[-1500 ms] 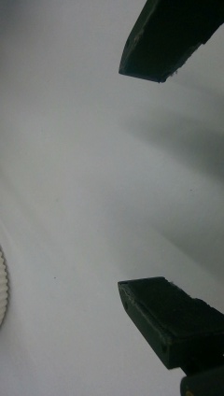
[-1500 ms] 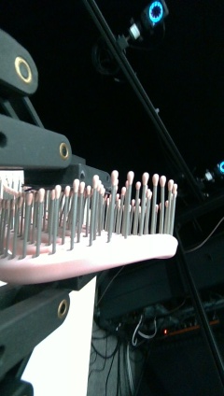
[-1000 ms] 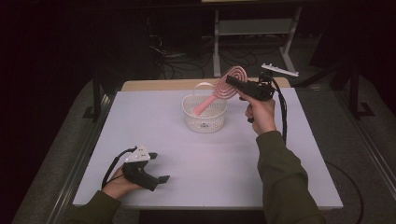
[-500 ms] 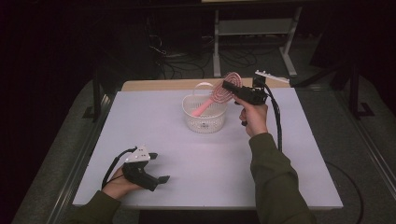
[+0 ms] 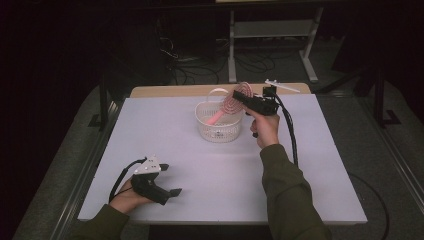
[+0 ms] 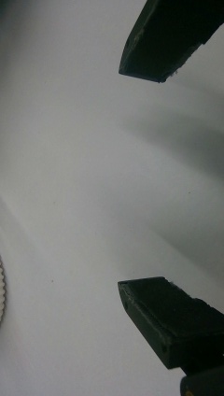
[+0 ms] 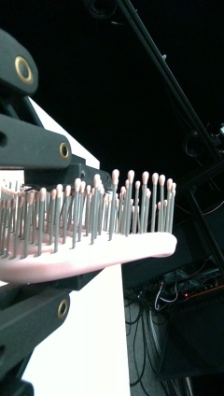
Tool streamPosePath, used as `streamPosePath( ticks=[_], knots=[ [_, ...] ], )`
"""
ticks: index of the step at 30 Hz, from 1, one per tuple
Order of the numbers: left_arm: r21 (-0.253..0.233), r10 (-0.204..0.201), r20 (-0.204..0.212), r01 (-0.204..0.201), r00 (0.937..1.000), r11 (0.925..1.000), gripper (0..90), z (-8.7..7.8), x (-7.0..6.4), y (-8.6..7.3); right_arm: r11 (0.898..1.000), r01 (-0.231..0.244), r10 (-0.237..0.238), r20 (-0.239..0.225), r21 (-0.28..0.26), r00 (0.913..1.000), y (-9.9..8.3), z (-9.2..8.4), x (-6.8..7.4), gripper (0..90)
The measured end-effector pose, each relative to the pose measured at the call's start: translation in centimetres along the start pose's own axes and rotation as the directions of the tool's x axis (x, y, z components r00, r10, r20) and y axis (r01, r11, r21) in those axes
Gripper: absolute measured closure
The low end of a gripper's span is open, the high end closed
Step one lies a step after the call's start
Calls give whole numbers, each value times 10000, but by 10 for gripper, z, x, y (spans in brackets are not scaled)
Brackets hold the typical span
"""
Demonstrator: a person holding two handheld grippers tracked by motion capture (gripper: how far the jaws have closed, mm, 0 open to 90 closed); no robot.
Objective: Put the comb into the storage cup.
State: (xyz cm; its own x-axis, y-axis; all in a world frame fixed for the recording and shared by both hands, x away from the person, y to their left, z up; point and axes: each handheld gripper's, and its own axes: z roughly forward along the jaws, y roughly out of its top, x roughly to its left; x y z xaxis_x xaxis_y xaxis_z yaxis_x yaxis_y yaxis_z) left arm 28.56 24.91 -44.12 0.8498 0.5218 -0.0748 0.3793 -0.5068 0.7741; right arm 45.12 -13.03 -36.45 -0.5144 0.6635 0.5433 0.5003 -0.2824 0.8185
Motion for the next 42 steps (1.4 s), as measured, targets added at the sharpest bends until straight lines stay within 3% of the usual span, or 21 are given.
streamPosePath(
  ticks=[18, 26, 42],
  knots=[
    [-12, 14, 26, -14, 10000, 10000, 0, 0, 0, 0, 9991, 203, -213, 265, 375, 9994, -14, 14, 2, 629],
    [-7, 30, 35, -30, 10000, 10000, 0, 1, 0, 0, 9988, 99, -111, 254, 475, 9996, -14, 13, -2, 624],
    [18, 54, 62, -54, 10000, 10000, 0, 2, 0, 0, 9974, 220, -267, 691, 679, 9973, -16, 10, -10, 579]
  ],
)
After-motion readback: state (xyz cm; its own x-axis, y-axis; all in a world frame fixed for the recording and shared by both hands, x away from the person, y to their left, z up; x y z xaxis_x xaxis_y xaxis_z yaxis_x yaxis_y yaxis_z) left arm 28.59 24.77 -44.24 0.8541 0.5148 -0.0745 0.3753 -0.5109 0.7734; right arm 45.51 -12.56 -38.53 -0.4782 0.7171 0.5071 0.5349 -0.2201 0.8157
